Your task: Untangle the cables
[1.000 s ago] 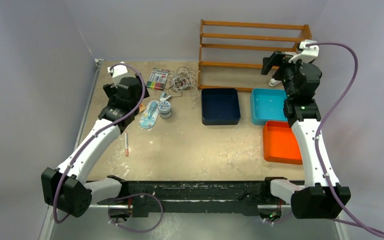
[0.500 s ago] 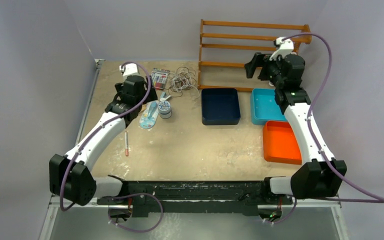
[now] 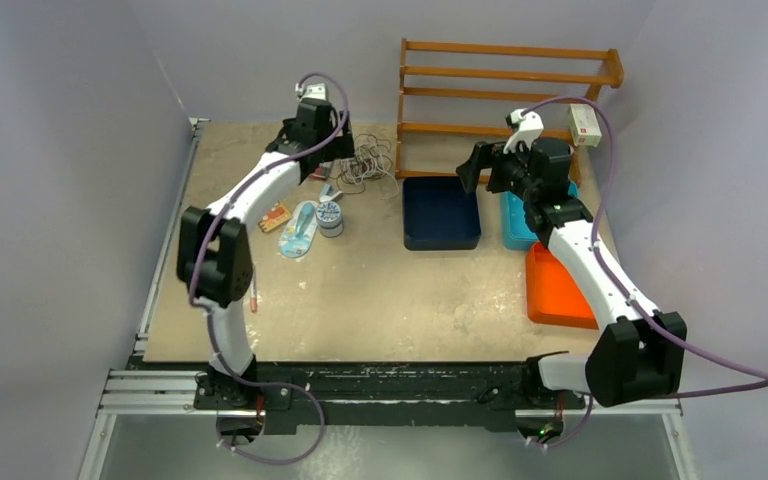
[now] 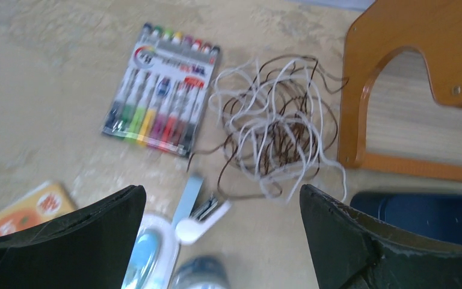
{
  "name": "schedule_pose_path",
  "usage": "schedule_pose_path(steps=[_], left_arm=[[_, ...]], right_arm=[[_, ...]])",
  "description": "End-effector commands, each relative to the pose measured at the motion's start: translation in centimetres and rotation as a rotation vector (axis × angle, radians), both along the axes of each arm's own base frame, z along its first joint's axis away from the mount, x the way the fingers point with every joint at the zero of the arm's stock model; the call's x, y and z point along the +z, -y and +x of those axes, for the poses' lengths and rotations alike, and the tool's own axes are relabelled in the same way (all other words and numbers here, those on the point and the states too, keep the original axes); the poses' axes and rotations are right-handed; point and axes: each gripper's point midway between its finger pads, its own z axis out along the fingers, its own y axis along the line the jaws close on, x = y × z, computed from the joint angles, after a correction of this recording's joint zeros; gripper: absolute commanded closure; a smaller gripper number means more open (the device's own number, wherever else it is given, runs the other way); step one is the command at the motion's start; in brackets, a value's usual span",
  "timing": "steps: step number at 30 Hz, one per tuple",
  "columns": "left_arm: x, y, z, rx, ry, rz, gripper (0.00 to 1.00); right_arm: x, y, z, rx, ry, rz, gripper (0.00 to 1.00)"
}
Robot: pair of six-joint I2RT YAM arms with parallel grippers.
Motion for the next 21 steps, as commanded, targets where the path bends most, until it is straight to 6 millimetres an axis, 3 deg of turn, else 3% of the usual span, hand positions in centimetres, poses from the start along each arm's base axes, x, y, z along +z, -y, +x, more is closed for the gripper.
schedule_pose_path(steps=[1, 3, 9, 21], left_arm=[[-1.1, 1.6, 4.6, -0.071, -0.002, 0.058, 0.00], [-2.7, 2.2, 6.3, -0.105, -0.039, 0.070, 0.00], [-4.0, 4.2, 9.7, -0.190, -0.031, 0.018, 0.00], [-8.2, 6.0, 10.5, -0.274, -0.077, -0.012, 0.00]], right_arm=[[1.8, 0.3, -0.1, -0.013, 0.075, 0.002, 0.01], [1.3, 0.6, 0.0, -0.021, 0.068, -0.012, 0.01], [0.2, 0.5, 0.3, -0.016, 0.050, -0.020, 0.01], [-1.6, -0.3, 1.1, 0.008, -0.008, -0.001, 0.01]])
